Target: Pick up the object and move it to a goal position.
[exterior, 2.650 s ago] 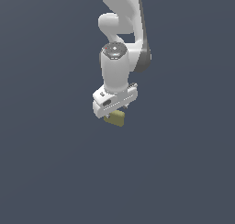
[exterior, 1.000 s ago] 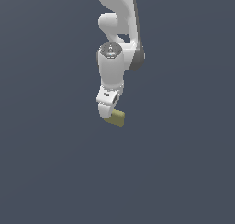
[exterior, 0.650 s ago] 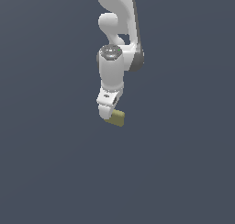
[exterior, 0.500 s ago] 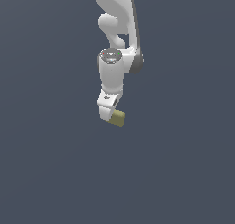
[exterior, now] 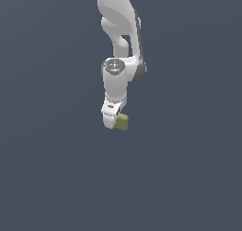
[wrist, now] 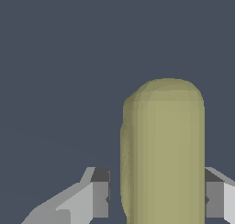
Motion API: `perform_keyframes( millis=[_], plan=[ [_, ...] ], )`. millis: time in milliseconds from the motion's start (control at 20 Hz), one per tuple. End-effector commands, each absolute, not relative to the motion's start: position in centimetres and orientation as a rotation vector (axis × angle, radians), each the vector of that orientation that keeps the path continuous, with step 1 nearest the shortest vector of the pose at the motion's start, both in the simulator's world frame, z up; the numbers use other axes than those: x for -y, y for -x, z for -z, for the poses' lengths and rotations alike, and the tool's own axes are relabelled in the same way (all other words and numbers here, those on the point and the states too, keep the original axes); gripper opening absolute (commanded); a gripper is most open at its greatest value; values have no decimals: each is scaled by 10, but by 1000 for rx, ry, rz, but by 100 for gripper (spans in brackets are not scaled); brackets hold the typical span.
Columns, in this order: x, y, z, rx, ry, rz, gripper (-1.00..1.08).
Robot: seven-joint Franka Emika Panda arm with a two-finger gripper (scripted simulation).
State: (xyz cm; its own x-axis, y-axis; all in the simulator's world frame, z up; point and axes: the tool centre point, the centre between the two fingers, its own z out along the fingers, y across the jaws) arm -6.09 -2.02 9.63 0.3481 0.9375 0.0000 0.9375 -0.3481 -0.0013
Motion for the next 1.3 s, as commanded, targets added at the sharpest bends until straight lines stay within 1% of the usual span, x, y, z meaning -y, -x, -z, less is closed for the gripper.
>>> perform_keyframes(
  millis=[0, 700, 950, 1250],
  plan=[
    [20, 60, -96, 1794, 2579, 0, -100],
    [17, 61, -103, 1794, 2580, 1, -100],
    [8, 62, -125, 1795, 2579, 0, -100],
    [-11, 64, -170, 1795, 2579, 0, -100]
  ],
)
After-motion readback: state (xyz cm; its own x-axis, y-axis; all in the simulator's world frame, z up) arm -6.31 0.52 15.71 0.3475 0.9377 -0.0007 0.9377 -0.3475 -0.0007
